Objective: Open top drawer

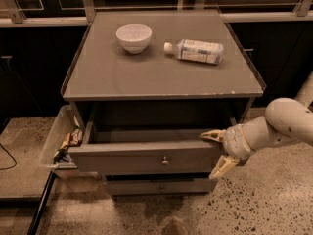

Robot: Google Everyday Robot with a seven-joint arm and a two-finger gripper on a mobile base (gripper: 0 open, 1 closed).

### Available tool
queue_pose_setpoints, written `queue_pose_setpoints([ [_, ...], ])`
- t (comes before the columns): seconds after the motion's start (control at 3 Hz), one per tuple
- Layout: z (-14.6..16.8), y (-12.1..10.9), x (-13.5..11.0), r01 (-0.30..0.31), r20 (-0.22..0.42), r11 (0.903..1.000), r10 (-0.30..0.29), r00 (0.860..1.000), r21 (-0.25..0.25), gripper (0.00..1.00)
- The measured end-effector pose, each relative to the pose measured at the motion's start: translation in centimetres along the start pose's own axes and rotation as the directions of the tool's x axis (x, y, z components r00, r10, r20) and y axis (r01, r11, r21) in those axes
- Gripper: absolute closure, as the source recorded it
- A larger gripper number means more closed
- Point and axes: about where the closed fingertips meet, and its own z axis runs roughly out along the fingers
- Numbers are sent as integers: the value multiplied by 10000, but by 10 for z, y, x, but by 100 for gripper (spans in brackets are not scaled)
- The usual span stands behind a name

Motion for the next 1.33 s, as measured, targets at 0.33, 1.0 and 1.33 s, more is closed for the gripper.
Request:
queue_pose_setpoints([
  [0.33,-9,26,-6,82,100,10000,-82,9999,25,47],
  [1.0,-20,59,-12,138,294,9998,-141,9995,109,94],
  [1.33,-27,78,-16,202,345,9997,-208,9992,162,90],
])
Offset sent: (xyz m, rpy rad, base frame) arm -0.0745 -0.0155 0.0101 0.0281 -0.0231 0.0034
